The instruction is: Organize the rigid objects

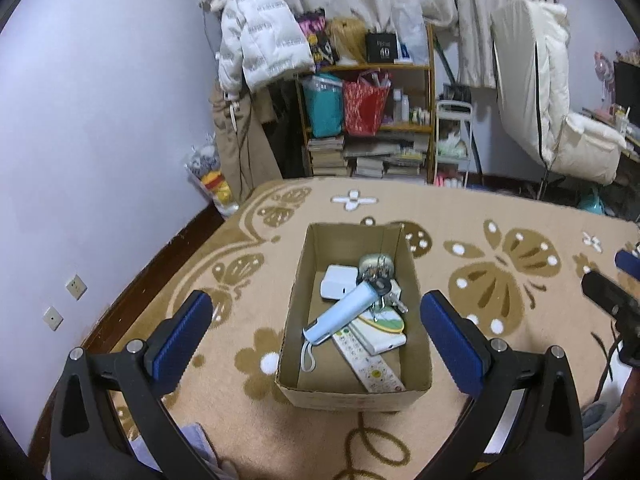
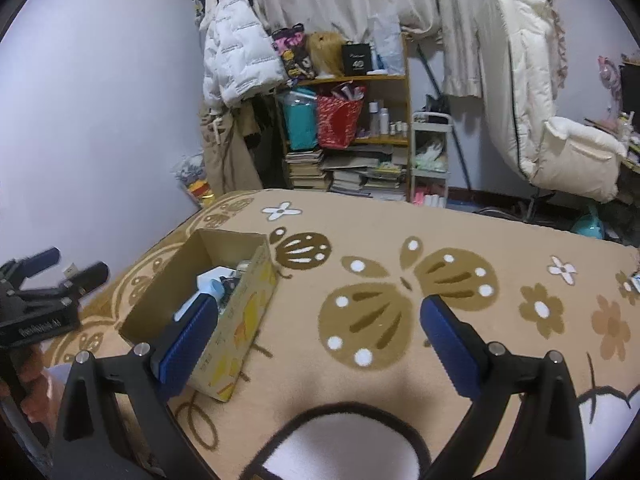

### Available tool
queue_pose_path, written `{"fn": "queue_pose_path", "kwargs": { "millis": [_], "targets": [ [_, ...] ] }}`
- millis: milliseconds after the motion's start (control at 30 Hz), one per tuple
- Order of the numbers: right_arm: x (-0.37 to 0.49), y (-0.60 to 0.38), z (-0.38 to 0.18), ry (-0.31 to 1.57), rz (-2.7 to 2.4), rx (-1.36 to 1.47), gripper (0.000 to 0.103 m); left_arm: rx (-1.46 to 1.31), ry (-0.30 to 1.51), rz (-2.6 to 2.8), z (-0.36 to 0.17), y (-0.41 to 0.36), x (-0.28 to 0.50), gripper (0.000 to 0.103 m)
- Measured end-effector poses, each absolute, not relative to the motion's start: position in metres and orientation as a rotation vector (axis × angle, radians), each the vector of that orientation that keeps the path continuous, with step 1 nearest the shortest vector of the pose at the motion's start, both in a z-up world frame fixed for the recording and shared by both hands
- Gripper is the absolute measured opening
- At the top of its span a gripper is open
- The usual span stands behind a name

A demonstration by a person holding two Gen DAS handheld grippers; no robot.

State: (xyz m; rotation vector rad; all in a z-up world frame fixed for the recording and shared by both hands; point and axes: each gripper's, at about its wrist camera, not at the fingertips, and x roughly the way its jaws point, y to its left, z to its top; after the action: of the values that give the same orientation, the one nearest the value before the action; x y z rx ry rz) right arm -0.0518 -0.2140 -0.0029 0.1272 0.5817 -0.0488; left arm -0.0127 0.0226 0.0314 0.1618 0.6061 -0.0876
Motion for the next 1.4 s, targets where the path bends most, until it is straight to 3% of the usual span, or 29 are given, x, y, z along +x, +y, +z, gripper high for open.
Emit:
{"fn": "queue_pose_path", "kwargs": {
  "millis": [1400],
  "targets": [
    [-0.051,-0.206,-0.037,0.604,-0.043,0.067,0.103,0.185,0.618,-0.106,0.007,0.014,-0.008,0.103]
  ]
}}
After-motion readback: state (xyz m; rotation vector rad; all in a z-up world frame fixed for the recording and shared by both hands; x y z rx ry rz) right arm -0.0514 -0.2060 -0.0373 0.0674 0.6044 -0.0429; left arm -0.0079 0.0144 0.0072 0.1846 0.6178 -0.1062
